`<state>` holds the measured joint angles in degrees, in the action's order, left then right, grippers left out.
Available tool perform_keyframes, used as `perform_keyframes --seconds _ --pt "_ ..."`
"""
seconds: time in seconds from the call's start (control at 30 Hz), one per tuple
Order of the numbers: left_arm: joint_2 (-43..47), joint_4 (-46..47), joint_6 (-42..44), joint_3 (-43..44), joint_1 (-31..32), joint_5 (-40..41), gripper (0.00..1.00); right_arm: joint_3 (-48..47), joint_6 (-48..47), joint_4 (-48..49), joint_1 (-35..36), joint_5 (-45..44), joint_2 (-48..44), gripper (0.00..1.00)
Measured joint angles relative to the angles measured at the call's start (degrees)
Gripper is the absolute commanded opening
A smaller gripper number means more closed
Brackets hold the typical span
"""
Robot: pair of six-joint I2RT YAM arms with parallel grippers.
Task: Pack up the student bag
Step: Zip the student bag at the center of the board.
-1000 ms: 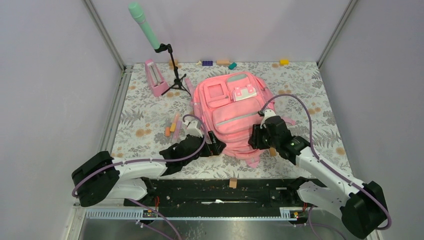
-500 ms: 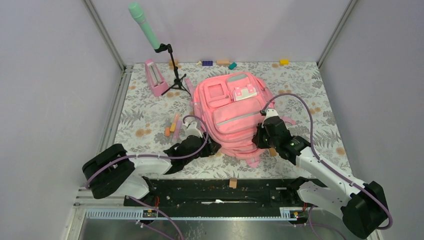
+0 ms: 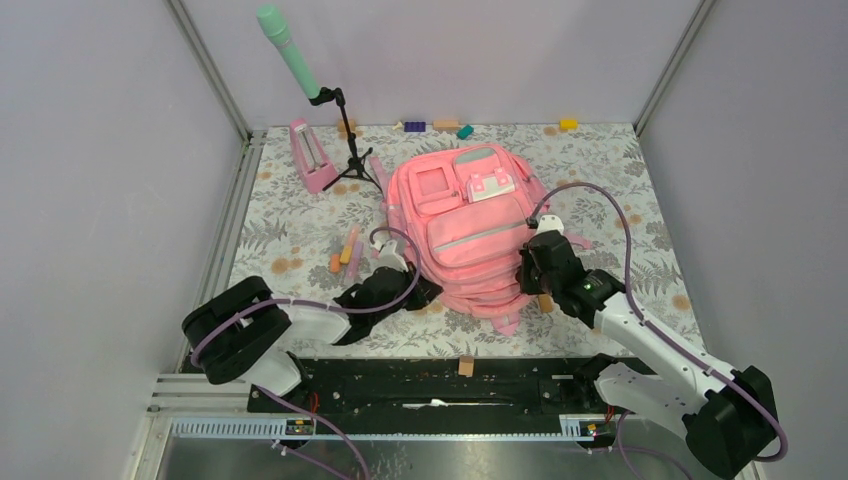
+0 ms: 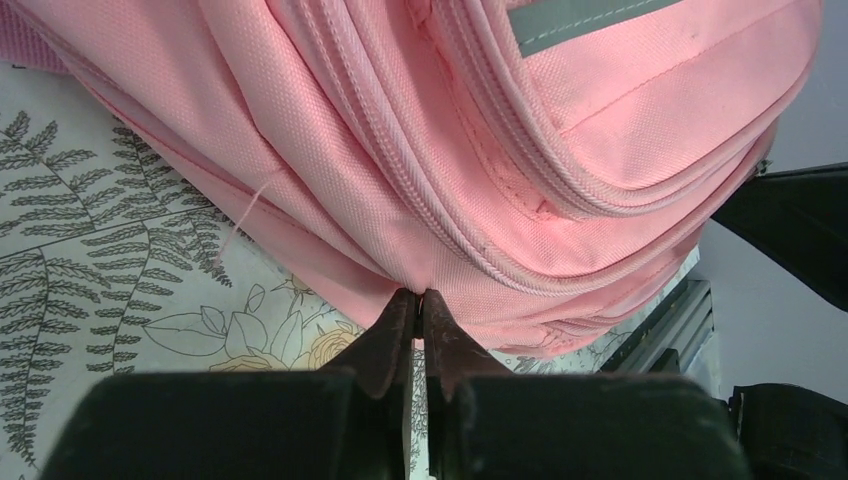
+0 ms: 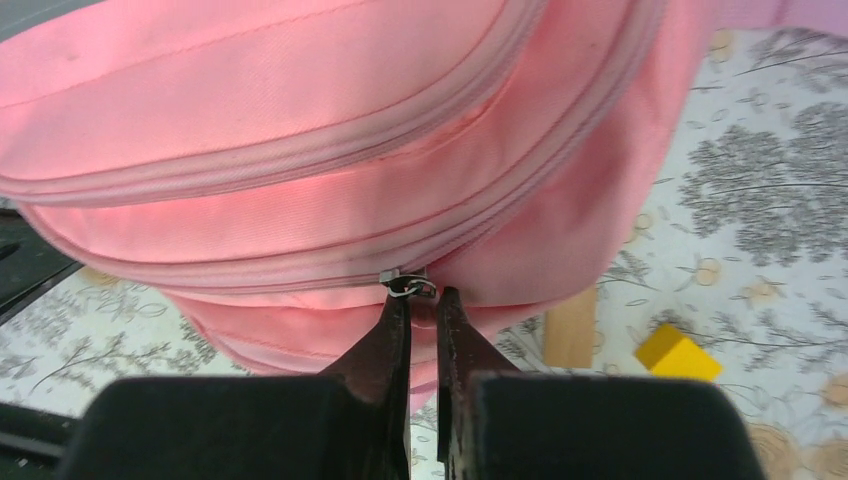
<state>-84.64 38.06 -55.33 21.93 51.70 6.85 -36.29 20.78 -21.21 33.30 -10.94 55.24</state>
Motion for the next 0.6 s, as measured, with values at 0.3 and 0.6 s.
perform_keyframes --seconds 0.3,0.6 --pt "4.0 2.3 -0.1 -3.2 -1.8 -1.9 0.00 -2.4 -2.6 -3.4 -2.3 -4.3 0.1 0.00" --pt "10.1 -0.2 2.3 -4.8 -5.3 -4.0 0.00 -3.2 -3.6 -2.5 -9.4 1.2 0.6 0.00"
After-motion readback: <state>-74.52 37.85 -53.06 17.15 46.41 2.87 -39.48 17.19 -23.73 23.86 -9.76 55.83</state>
